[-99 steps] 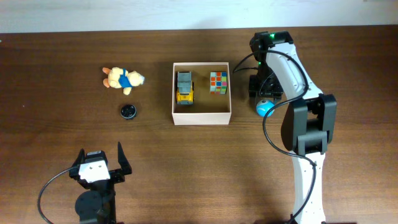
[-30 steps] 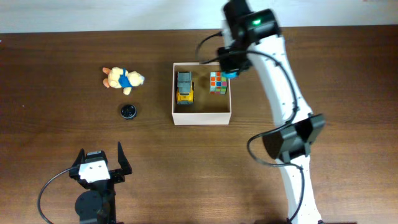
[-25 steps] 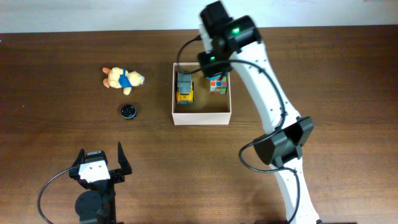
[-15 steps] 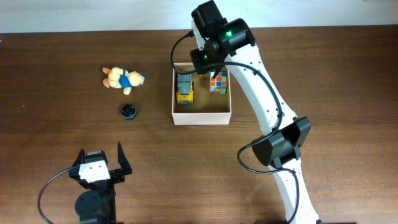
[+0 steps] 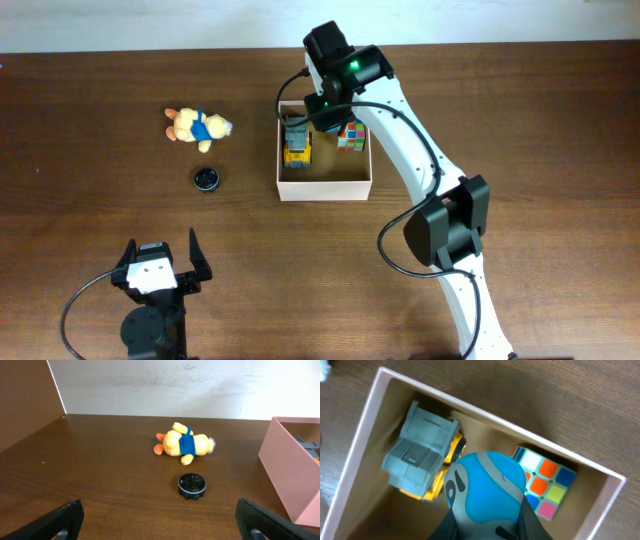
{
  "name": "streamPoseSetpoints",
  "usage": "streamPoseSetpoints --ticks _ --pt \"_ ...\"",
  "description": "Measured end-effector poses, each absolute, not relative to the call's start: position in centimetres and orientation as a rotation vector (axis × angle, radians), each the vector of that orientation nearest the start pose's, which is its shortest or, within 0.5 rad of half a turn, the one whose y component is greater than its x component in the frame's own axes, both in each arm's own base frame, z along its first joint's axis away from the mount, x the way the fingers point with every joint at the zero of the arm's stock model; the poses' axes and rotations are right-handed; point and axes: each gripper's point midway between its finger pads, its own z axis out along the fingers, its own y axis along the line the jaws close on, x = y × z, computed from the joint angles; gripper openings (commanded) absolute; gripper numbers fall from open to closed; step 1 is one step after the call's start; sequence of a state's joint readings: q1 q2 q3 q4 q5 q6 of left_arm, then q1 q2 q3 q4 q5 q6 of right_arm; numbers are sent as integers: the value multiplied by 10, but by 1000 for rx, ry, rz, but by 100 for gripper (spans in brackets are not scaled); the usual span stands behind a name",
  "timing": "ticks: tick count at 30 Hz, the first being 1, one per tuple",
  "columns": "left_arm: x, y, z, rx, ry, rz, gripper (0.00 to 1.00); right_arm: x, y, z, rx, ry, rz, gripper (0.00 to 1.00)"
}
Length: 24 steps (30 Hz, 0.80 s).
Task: Pack container
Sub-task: 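Lift the ball and carry it left over the box, then lower the ball into the box and open the right gripper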
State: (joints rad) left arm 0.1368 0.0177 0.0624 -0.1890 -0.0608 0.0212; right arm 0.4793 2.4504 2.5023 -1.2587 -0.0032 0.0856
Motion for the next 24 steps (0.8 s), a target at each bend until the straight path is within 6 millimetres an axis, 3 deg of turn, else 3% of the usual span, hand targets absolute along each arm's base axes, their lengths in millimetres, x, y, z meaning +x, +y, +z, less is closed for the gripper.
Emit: streamPoseSetpoints --ticks 9,17,18,22,24 --pt "237 43 154 -144 1712 169 99 485 252 90 -561 2789 124 16" --pt "237 43 154 -144 1712 169 99 489 255 86 -559 2774 129 17" --pt "237 43 154 -144 1712 169 99 490 255 86 -559 2772 130 19" --pt "237 43 154 -144 1712 169 99 492 256 87 -555 2764 134 47" --pt "237 43 154 -144 1712 169 99 492 256 87 -555 2761 134 54"
